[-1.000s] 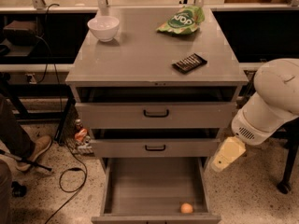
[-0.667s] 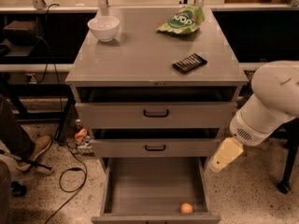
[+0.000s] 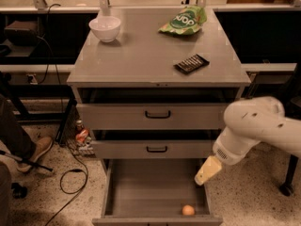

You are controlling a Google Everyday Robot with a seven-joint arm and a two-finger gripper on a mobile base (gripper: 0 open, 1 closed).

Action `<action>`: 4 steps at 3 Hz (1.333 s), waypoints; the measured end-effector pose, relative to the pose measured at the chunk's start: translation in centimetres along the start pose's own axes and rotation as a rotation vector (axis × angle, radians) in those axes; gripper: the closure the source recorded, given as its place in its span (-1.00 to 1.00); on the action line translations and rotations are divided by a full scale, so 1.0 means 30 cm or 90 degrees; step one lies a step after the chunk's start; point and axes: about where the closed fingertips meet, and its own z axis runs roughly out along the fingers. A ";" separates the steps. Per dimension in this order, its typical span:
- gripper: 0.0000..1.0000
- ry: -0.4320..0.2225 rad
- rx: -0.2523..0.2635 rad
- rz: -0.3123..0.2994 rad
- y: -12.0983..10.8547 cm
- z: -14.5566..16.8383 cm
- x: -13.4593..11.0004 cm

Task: Pick orange from bottom drawer and place on counter

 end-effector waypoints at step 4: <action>-1.00 0.063 -0.098 0.127 0.129 0.579 0.012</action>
Offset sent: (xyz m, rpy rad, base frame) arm -0.0124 0.0382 -0.1788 0.0530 0.2018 -0.2303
